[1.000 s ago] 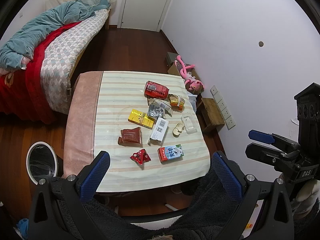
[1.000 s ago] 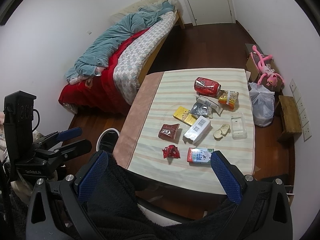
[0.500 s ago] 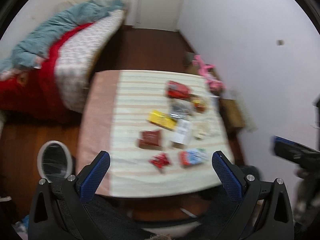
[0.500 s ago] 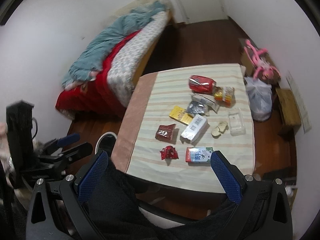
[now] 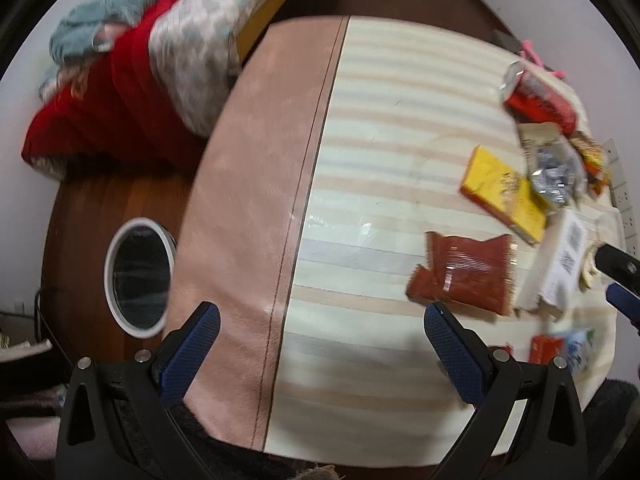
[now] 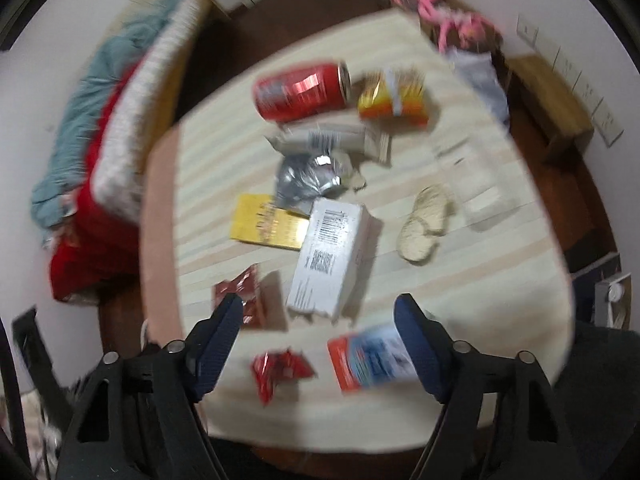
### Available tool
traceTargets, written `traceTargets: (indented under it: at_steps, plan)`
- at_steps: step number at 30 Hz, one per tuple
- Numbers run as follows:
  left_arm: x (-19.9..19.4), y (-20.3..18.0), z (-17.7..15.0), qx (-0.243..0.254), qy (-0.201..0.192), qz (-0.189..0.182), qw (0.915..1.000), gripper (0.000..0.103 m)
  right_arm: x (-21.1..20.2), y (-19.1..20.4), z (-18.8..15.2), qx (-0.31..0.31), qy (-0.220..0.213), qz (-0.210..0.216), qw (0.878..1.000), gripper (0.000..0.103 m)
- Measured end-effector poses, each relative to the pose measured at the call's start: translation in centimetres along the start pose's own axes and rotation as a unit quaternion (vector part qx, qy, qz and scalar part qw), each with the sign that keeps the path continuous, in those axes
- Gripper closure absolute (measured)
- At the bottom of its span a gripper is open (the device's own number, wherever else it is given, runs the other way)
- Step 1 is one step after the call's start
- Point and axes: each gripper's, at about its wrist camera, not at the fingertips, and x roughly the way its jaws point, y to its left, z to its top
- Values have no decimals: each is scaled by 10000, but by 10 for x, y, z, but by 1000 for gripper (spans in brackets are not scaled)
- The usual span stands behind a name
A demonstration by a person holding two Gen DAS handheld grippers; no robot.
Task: Collect trash
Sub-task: 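Grasp the brown wrapper with the left tool while the right tool grasps the white barcode box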
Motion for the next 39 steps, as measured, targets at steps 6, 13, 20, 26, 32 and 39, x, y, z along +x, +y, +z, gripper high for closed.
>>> traceTargets:
  at_steps: [6,13,20,26,32,39]
  plan:
    - [11,-9,5,11,177,-329,9993,0,66,7,22,0,355,-456,9983,30]
    - [23,-44,17,357,338,-973,9940,0,70,-11,9,-189,568,-596,9964,46]
    - [48,-87,37,621,844,-1611,9814,2,49,-56,-4,-15,765,-325,9965,44]
    - [55,-101,49,775,710,-1373,9849,29,46,-70,-3,100,784,-210,9966,43]
    - [48,-109,46,1055,443,-932,9891,55,56,-62,1,146,633,-236,9976,41]
    - [20,-92,40,995,65,-679,9927,55,47,-48,-7,-77,259,-336,9991,50]
